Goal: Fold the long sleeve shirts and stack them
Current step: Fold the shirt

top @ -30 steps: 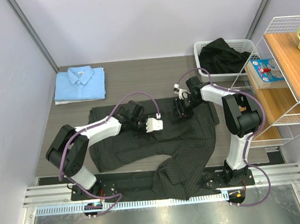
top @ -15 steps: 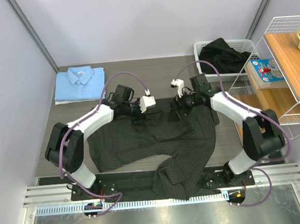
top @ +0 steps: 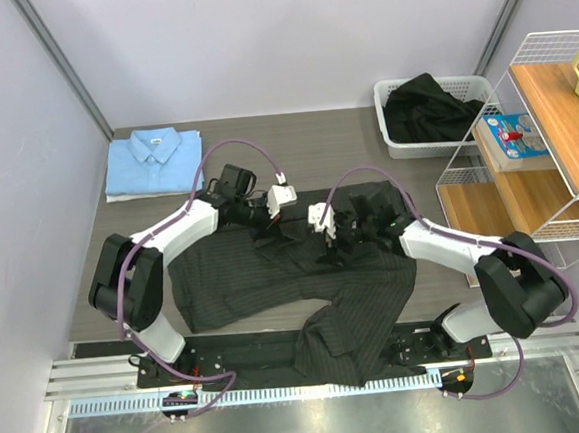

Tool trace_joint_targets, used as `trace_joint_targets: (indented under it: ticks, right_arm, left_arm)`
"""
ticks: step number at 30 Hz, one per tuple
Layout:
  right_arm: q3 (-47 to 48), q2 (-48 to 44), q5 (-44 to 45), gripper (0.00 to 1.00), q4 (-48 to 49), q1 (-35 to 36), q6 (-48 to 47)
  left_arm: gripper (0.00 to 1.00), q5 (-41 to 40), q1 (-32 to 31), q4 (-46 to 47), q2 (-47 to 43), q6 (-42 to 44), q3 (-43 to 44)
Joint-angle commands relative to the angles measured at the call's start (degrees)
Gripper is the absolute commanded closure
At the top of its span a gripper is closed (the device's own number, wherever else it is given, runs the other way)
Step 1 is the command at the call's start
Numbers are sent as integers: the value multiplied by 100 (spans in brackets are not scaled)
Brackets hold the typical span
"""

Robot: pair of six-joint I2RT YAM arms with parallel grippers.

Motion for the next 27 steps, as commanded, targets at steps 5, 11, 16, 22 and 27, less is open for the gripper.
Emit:
trace_joint_targets:
  ticks: [5, 11, 16, 22, 27]
  right_arm:
    - [-322, 550, 588, 25, 2677, 459, 285]
    - [-102, 999, 596, 34, 2985, 740, 303]
    - [74, 1333, 588, 36, 3117, 819, 339]
    - [329, 1640, 939, 96, 3688, 951, 671]
    - [566, 1404, 1106, 99, 3436, 934, 840]
  left_arm:
    - [100, 325, 291, 67, 71, -82, 136]
    - [100, 386, 344, 137, 159, -117, 127]
    - [100, 457, 388, 190, 115, -187, 127]
    - [100, 614, 502, 76, -121, -213, 110]
    - [67, 799, 923, -301, -771, -284, -22]
